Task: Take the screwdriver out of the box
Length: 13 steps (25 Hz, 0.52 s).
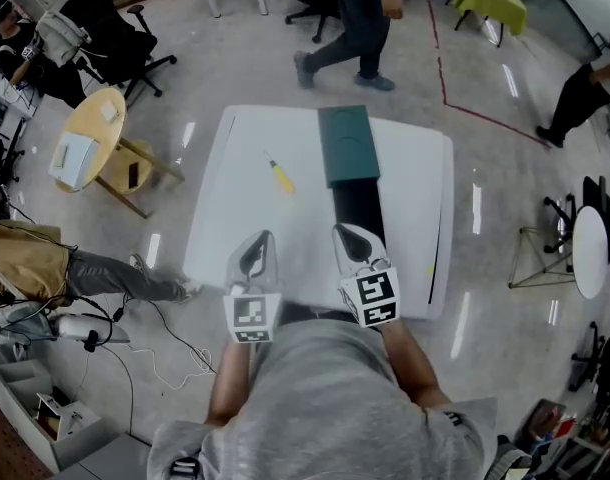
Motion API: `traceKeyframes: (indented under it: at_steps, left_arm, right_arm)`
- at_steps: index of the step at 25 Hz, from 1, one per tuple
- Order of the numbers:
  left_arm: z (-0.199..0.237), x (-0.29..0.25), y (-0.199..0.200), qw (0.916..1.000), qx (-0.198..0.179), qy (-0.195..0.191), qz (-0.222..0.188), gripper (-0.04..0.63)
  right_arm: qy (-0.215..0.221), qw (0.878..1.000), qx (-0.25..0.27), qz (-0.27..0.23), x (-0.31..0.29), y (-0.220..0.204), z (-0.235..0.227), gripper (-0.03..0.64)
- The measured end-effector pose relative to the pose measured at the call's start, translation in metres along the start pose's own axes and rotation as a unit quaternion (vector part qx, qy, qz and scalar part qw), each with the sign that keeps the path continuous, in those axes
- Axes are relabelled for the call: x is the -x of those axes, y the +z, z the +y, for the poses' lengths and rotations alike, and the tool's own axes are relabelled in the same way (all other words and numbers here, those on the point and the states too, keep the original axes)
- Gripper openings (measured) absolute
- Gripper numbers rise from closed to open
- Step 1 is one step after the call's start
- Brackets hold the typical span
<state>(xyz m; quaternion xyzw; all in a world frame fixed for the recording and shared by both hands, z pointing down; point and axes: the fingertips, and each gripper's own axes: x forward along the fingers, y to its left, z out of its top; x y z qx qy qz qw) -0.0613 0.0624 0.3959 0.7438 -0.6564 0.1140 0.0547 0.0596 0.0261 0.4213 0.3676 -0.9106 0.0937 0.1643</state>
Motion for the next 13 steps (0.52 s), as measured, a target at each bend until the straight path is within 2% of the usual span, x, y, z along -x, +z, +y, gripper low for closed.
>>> traceKeyframes:
  at_steps: [13]
  left_arm:
    - [0.0025, 0.0024, -0.0023, 1.0000, 0.001, 0.001, 0.001, 0.012]
  right_arm:
    - [0.001, 1.000, 0.001, -0.002, 0.0002, 0.0015, 0.0042, 0.003]
